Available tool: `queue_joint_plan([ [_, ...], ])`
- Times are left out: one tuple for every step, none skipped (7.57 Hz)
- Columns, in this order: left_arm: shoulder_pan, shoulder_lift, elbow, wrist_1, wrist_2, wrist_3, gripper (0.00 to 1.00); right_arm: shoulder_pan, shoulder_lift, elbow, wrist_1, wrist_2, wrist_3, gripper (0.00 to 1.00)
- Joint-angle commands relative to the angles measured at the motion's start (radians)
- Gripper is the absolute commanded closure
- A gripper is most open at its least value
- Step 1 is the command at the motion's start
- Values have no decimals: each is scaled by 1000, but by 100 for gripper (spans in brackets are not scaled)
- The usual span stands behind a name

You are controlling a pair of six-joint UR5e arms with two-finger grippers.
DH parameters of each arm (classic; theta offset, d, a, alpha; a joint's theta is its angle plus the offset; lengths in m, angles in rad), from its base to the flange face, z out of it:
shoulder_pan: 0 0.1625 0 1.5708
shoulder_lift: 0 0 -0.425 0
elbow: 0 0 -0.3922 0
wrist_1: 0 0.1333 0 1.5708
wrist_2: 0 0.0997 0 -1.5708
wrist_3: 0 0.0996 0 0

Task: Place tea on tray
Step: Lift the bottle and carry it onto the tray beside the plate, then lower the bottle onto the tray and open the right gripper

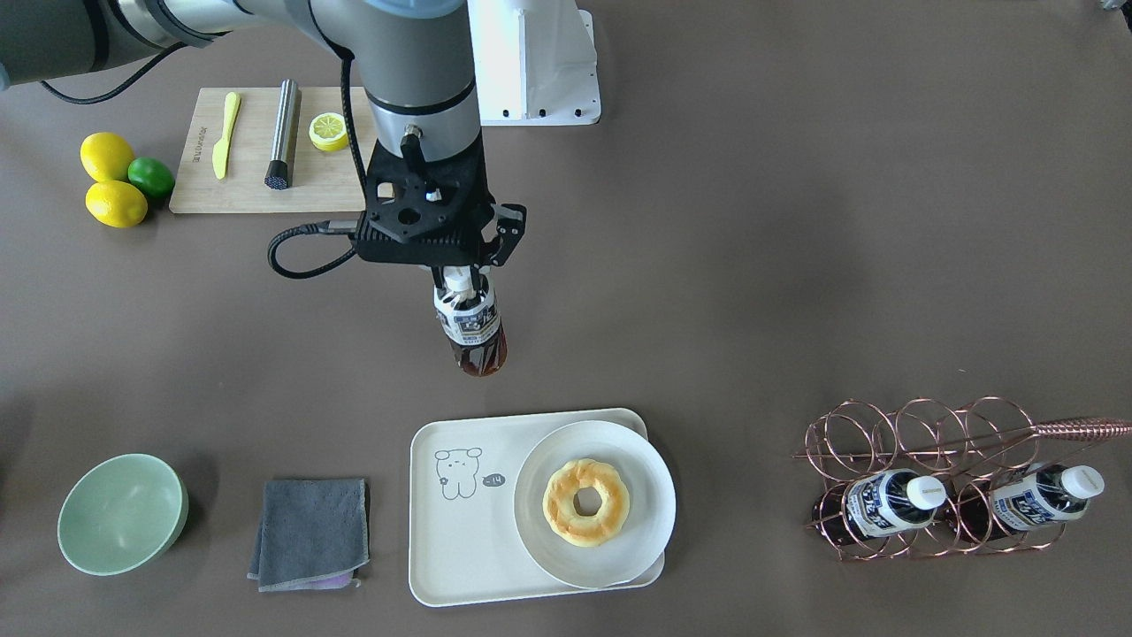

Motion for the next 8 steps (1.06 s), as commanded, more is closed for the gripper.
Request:
queue_joint_plan([
  [1,-13,8,0,1,-6,2,77,64,-277,189,19,-61,100],
  [1,-19,19,0,0,-6,2,82,64,-332,246,18,-72,100],
  [1,-19,20,0,0,-4,2,80,64,-351,249,13,-72,100],
  [1,-21,22,0,0,-3,2,79,66,-353,254,13,-71,100],
  [1,-39,45,0,0,-1,2,74,67,-353,256,13,-71,100],
  [1,-41,52,0,0,2,2,57,67,-351,257,10,-66,100],
  [1,-41,51,0,0,2,2,44,63,-353,285,7,-60,100],
  [1,-41,52,0,0,2,2,30,57,-377,342,-4,-54,100],
])
